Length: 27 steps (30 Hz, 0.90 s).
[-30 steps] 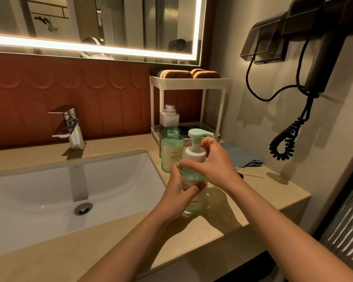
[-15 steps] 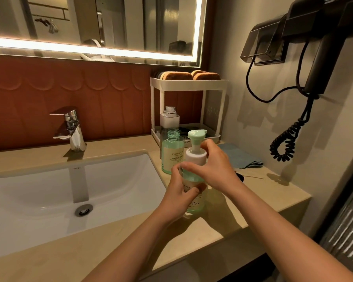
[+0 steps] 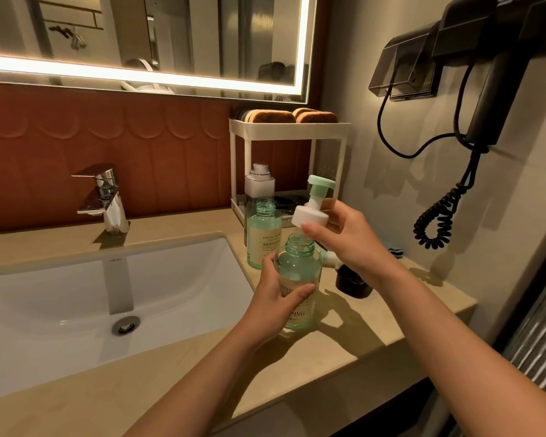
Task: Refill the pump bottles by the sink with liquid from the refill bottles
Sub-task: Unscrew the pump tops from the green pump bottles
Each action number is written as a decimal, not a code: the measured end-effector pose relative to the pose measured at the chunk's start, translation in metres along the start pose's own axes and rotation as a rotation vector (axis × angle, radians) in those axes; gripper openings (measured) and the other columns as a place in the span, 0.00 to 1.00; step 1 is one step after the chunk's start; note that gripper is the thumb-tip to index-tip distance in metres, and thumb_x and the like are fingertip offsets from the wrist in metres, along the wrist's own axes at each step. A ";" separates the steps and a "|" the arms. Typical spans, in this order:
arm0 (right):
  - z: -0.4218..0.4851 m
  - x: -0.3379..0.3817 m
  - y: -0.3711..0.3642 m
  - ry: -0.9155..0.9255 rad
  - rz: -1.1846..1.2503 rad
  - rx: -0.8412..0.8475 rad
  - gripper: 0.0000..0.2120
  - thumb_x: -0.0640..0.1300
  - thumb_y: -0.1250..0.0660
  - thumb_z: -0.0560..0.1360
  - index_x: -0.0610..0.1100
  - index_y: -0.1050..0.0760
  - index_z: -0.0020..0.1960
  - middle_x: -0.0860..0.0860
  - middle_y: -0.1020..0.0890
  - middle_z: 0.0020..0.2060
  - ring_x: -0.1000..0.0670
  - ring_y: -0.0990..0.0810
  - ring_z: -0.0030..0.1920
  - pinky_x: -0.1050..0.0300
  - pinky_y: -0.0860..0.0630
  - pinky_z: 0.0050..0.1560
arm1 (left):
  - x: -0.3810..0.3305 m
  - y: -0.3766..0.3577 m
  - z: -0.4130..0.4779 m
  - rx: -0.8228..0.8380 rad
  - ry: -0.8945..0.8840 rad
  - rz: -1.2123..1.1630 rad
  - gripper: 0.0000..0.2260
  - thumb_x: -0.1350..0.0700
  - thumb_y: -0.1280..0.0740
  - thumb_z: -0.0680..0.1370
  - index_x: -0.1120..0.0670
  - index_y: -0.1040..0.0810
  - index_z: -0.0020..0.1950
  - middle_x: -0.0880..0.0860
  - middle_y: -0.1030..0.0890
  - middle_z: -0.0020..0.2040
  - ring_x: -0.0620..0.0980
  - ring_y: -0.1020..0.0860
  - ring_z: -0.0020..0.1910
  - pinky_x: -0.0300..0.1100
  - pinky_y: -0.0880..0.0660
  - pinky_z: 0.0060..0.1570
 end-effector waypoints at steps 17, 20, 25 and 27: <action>-0.006 -0.003 0.036 0.070 0.298 -0.263 0.16 0.50 0.33 0.66 0.51 0.27 0.53 0.57 0.19 0.48 0.63 0.20 0.48 0.69 0.26 0.47 | 0.002 0.001 0.003 0.000 -0.004 0.017 0.33 0.53 0.31 0.73 0.52 0.47 0.71 0.51 0.32 0.68 0.47 0.30 0.66 0.51 0.31 0.66; -0.007 -0.007 0.043 0.055 0.337 -0.303 0.16 0.51 0.33 0.66 0.49 0.27 0.52 0.57 0.18 0.47 0.59 0.20 0.50 0.61 0.25 0.53 | 0.003 0.001 0.005 0.000 0.005 0.019 0.33 0.53 0.31 0.73 0.52 0.47 0.71 0.52 0.33 0.69 0.49 0.31 0.67 0.53 0.31 0.66; -0.010 -0.012 0.052 0.020 0.358 -0.350 0.18 0.55 0.32 0.65 0.48 0.27 0.52 0.54 0.18 0.49 0.53 0.21 0.55 0.55 0.29 0.61 | 0.004 -0.001 0.009 -0.008 0.008 0.028 0.32 0.54 0.31 0.74 0.51 0.47 0.71 0.51 0.34 0.70 0.49 0.32 0.67 0.50 0.32 0.67; -0.010 -0.015 0.055 0.008 0.384 -0.365 0.18 0.54 0.33 0.66 0.48 0.27 0.53 0.52 0.19 0.51 0.52 0.22 0.57 0.58 0.29 0.59 | 0.003 -0.001 0.011 -0.012 0.007 0.028 0.32 0.54 0.32 0.74 0.51 0.47 0.71 0.51 0.34 0.70 0.49 0.32 0.67 0.48 0.32 0.66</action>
Point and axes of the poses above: each hand's wrist, its own z-axis towards the middle knuckle, its own y-axis out of the back of the hand, x = y × z, the point moved 4 cm from there along z, towards the middle knuckle
